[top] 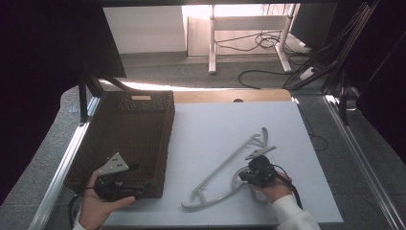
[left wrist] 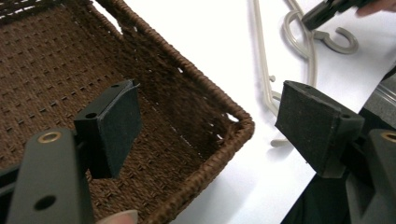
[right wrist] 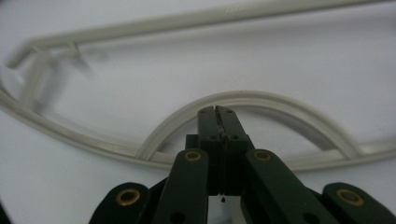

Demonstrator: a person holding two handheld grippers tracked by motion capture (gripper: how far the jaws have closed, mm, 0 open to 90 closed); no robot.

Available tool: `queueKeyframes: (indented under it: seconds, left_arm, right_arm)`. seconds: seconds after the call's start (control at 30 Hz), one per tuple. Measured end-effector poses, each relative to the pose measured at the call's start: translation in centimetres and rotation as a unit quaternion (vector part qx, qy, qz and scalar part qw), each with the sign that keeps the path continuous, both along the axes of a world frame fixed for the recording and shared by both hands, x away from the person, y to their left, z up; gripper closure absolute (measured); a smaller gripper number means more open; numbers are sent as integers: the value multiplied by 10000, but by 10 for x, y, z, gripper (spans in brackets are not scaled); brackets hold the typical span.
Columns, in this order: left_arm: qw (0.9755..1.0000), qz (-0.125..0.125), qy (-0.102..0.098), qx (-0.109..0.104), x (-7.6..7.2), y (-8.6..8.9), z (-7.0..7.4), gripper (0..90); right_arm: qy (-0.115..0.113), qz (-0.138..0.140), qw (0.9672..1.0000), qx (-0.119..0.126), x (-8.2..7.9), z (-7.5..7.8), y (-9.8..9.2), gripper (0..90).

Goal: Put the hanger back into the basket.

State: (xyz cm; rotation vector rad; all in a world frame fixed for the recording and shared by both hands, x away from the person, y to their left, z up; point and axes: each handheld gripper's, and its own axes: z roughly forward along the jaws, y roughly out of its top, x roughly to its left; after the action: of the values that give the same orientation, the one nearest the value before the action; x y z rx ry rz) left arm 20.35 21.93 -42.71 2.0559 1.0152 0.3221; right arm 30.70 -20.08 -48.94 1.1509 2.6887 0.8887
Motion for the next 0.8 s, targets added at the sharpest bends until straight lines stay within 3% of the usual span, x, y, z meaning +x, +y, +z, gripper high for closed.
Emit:
queueKeyframes:
  seconds: [0.13,0.17,0.23,0.47,0.57,0.6,0.63,0.67,0.7,0.8]
  left_arm:
    - [10000,-60,2,4,-2,-5,0,227]
    - [9999,-153,8,-2,-5,-12,1,229]
    - [9998,-208,13,-3,-7,-17,2,232]
    - [9989,-452,123,-20,-13,-45,1,234]
    - [9986,-463,272,-36,-11,-59,-6,238]
    - [9986,-463,272,-36,-11,-59,-6,239]
    - [9982,-485,341,-29,-8,-65,-10,241]
    - [9982,-485,341,-29,-8,-65,-10,242]
    - [9981,-493,372,-8,-7,-70,-12,244]
    - [9975,-536,444,-75,-5,-75,-14,251]
  right_arm:
    - [-239,-148,9992,271,-9,13,-21,890]
    - [-396,-297,9975,505,-18,20,-40,890]
    - [-484,-444,9954,703,-25,25,-57,889]
    - [-648,-792,9905,917,-34,26,-100,867]
    - [-763,-893,9890,902,-33,24,-108,750]
    - [-763,-893,9890,902,-33,24,-108,750]
    - [-868,-917,9878,914,-32,24,-109,643]
    - [-868,-917,9878,914,-32,24,-109,643]
    - [-930,-958,9865,947,-32,26,-108,566]
    - [-986,-966,9858,952,-32,26,-107,509]
